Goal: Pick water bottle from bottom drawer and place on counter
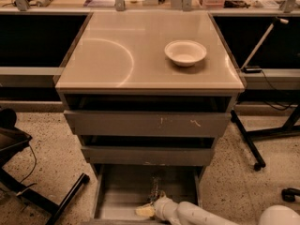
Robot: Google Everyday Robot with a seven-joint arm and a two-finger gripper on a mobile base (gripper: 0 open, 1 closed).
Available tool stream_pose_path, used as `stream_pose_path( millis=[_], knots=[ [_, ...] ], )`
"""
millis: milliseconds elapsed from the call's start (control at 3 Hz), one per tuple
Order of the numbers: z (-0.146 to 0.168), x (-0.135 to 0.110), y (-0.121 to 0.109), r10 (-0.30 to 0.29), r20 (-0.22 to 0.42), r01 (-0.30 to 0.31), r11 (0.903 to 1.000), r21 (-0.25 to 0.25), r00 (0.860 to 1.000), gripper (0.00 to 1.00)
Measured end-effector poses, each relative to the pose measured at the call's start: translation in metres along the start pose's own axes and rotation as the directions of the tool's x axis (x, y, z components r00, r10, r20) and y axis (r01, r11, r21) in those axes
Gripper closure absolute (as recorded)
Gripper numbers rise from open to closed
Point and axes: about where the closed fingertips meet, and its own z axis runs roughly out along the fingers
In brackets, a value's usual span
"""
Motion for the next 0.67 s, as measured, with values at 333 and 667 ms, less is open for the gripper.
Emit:
stream_pose_path(
  millis=[333,667],
  knots=[
    [-0.0008,0.0033,-0.0179,0.001,-0.009,0.000,0.9972,0.075,1.000,0.00],
    [-0.0008,0.0033,-0.0179,0.001,-0.009,0.000,0.9972,0.075,1.000,0.00]
  ],
)
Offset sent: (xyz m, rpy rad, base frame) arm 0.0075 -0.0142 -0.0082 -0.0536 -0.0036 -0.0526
